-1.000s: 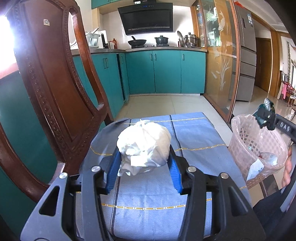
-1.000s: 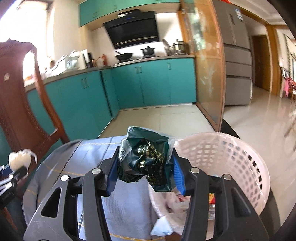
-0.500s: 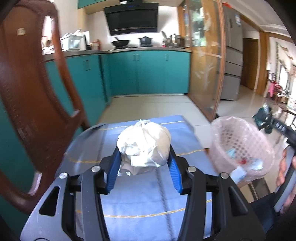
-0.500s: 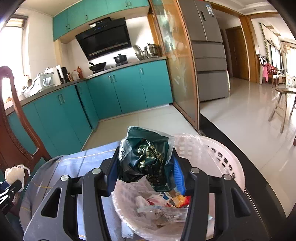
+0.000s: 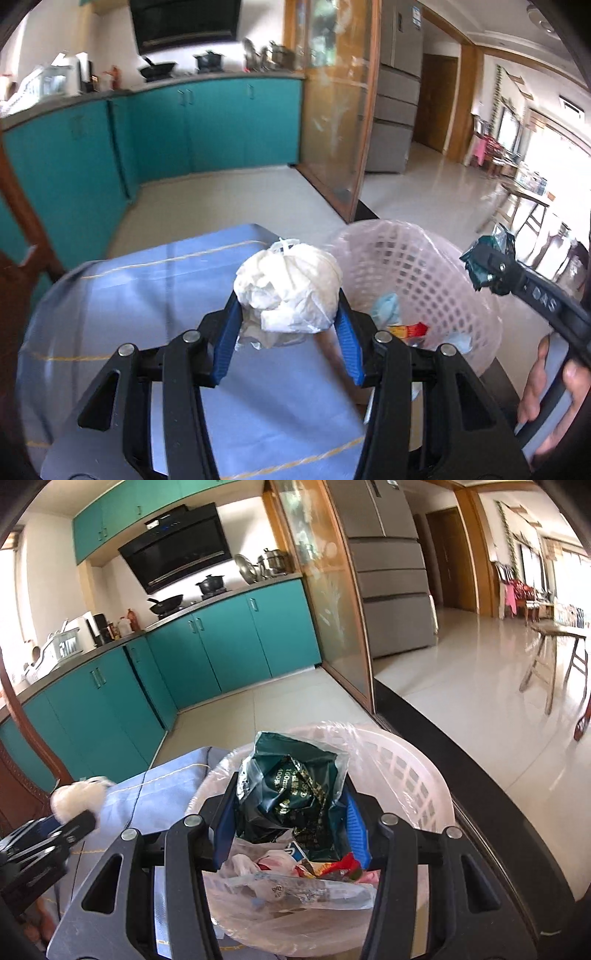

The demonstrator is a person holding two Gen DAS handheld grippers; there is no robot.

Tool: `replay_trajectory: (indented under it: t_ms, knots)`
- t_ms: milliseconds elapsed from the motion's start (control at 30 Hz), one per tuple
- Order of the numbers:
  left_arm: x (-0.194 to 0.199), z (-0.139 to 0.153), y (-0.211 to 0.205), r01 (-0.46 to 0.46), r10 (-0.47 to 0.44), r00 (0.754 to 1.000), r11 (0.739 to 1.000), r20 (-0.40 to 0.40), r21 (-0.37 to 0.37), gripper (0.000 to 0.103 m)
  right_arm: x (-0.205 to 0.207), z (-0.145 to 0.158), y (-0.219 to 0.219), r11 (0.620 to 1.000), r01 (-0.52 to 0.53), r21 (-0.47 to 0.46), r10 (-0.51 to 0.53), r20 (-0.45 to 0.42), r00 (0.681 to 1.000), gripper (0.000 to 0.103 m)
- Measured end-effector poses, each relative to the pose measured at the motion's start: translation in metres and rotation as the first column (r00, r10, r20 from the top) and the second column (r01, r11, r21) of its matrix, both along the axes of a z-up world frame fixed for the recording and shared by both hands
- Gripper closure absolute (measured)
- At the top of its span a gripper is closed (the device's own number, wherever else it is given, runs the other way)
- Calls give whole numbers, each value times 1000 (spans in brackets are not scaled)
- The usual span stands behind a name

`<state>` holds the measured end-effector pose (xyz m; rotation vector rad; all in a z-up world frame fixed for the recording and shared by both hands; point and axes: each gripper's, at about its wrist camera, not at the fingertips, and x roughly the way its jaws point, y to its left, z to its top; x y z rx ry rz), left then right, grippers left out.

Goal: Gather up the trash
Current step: 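Drop the green bag and tissue ball into the wastebasket with both tools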

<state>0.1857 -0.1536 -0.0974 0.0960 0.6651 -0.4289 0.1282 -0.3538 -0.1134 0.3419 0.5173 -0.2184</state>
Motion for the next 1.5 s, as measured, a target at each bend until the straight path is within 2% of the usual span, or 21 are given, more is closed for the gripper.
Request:
replay_trajectory:
  t_ms: [167,367,533,600,633,733,900,1167,1300,1400,1500]
  knots:
    - [18,-7,-44,77,-77,997,997,-26,9,54,1,-8,-16,998,38,48,-37,-27,999,52]
    - [20,-26,-93,154,-151,987,987,-54,48,52,10,-22,-30,990,92,107,-81,-102,991,52]
    - [20,-37,-108,178,-173,983,981,-63,76,46,14,-25,-32,988,96,120,-80,-127,989,51]
    - [23,-37,-110,177,-173,983,981,-61,82,43,12,-26,-35,986,104,134,-88,-124,988,48]
    - [24,-37,-109,178,-173,983,981,-61,79,39,11,-26,-35,983,107,148,-89,-122,988,43]
    - [25,-37,-100,167,-163,985,984,-62,61,31,13,-27,-36,979,90,185,-69,-117,991,40]
    - [24,-27,-80,134,-132,990,991,-51,32,23,14,-23,-31,980,83,183,-65,-104,993,34]
    - [-12,1,-32,15,-19,998,999,66,48,8,-2,-11,-25,982,81,172,-81,-7,997,19]
    - [-44,20,8,-66,57,988,996,146,55,3,-15,-2,-9,992,73,106,-81,67,994,12]
    - [-67,31,36,-119,104,976,991,190,68,3,-30,1,16,997,72,1,-72,113,991,10]
    - [-89,42,64,-155,137,968,986,212,68,3,-52,2,52,990,71,-125,-57,110,992,7]
